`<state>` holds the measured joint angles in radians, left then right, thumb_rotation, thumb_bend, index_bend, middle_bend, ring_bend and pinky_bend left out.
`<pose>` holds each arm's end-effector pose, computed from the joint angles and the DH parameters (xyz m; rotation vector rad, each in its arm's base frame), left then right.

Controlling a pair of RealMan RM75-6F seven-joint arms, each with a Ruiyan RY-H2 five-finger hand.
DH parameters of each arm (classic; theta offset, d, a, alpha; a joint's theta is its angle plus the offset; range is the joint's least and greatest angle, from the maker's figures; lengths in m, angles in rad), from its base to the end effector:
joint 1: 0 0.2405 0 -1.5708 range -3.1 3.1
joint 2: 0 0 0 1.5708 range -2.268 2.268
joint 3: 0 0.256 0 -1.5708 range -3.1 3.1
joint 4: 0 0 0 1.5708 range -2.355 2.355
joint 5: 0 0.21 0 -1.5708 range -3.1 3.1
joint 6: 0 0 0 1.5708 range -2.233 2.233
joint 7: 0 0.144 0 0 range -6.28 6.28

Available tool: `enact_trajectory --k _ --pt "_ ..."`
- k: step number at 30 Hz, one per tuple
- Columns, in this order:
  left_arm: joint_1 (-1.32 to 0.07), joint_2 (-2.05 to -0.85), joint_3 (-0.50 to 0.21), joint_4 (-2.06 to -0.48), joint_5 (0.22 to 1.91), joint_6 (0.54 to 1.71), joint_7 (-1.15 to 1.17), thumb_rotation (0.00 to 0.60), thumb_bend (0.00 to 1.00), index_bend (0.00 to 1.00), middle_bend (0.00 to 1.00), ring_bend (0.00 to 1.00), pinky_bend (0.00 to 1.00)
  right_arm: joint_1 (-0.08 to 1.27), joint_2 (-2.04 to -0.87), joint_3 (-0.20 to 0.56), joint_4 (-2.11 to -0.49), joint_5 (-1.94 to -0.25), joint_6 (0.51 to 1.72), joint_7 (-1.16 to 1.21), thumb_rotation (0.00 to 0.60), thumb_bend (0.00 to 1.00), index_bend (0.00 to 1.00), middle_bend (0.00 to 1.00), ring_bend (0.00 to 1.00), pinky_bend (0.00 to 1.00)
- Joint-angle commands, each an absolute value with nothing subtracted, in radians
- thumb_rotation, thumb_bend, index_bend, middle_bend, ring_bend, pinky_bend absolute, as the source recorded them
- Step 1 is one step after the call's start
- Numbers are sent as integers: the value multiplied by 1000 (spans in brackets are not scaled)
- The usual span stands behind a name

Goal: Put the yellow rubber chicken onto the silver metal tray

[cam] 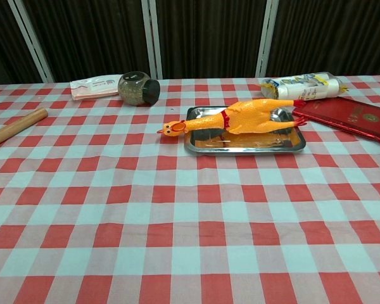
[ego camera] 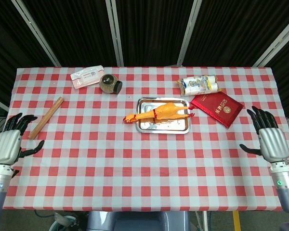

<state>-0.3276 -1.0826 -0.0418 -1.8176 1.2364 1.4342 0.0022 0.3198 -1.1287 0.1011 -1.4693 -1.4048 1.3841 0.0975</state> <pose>-0.2600 0.2409 0.1540 -1.3147 -1.0649 -1.0329 -0.2976 -0.2696 0.1733 1.4349 -0.8074 0.9953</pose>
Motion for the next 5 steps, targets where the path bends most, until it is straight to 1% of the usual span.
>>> enact_trajectory --k 1,5 --pt "-262 -1079 1 -1809 1285 1493 -18 600 274 186 139 7 0 270 -1145 77 -1477 -1422 1442 48 590 157 0 0 0 61" --pt "-217 -1097 16 -1790 1309 1531 -19 600 274 190 140 7 0 238 -1155 64 -1488 -1433 1473 22 588 157 0 0 0 61"
